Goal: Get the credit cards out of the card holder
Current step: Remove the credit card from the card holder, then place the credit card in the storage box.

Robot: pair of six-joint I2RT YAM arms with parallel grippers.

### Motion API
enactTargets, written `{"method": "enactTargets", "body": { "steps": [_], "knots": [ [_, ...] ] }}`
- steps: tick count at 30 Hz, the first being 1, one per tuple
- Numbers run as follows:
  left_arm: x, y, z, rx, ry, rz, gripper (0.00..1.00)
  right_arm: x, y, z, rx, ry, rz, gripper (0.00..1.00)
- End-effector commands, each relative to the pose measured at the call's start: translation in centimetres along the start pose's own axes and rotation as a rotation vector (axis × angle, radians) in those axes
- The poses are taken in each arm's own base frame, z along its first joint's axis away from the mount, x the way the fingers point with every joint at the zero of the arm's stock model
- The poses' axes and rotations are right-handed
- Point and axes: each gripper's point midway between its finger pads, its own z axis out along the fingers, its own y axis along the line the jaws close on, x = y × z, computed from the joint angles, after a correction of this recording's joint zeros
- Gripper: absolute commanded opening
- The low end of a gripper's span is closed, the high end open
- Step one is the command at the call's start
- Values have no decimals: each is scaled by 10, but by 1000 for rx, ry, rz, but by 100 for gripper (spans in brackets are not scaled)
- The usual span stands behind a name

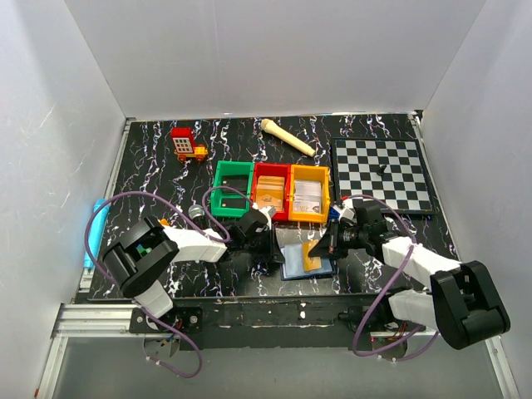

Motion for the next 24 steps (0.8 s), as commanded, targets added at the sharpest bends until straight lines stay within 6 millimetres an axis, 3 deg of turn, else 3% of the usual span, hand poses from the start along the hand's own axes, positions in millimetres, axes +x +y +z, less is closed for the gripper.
{"method": "enactTargets", "body": {
  "steps": [1, 6, 10, 15, 16, 21, 24],
  "knots": [
    [6, 16, -8, -58, -1, 19, 0, -12, 5, -13, 41, -32, -42, 1],
    [-7, -4, -17, 6, -45, 67, 0, -19, 16, -30, 80, -79, -113, 1],
    [-25, -27, -29, 45, -88, 122, 22, -22, 26, -42, 100, -104, -155, 1],
    [-61, -69, -66, 133, -211, 151, 33, -26, 36, -53, 100, -152, -201, 1],
    [-64, -69, -74, 124, -222, 148, 35, -26, 39, -55, 92, -155, -209, 1],
    [-80, -99, -118, 267, -369, 265, 45, -12, 81, -62, -54, -115, -367, 1],
    [-71, -107, -142, 397, -448, 359, 52, 6, 114, -66, -192, -52, -485, 1]
  ]
}}
